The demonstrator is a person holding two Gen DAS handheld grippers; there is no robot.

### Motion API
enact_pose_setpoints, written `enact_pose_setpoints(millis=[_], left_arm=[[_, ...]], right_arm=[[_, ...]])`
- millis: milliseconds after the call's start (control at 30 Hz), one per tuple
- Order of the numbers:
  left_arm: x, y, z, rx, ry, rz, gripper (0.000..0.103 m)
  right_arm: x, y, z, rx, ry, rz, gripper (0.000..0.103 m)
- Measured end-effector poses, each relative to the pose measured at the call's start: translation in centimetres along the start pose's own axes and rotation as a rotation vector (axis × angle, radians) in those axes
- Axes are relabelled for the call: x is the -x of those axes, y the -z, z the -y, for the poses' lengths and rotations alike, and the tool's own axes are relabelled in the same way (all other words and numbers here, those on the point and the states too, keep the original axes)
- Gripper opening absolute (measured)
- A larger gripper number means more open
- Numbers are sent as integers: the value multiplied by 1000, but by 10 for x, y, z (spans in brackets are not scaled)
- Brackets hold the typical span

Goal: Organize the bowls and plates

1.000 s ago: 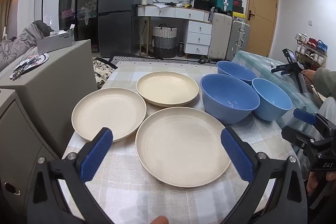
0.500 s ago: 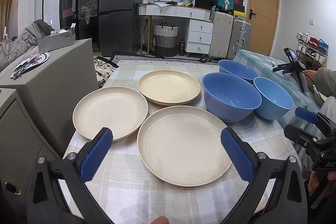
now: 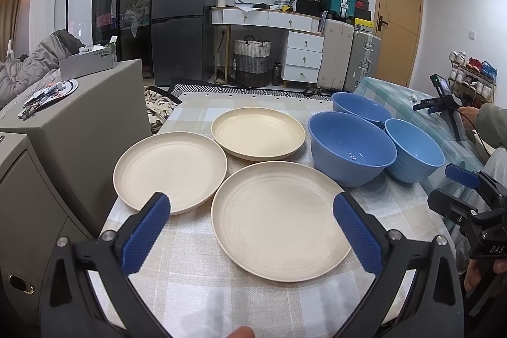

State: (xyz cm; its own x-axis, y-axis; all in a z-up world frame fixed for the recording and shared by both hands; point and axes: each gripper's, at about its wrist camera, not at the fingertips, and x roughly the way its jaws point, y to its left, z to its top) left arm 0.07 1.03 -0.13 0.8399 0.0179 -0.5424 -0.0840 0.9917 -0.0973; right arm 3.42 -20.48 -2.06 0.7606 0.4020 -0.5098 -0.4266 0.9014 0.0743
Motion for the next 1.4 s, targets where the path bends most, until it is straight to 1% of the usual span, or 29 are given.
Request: enact_pose_setpoints(millis=[167, 1133, 1400], left_arm=[[0, 0, 0, 0, -7, -1, 103], [-1, 1, -2, 3, -14, -1, 103], [1, 2, -5, -3, -36, 6, 103]], right_arm=[[-2, -3, -5, 4, 3, -4, 103], [-4, -3, -6, 6, 1, -3, 103], [-4, -3, -6, 5, -2, -2, 103]])
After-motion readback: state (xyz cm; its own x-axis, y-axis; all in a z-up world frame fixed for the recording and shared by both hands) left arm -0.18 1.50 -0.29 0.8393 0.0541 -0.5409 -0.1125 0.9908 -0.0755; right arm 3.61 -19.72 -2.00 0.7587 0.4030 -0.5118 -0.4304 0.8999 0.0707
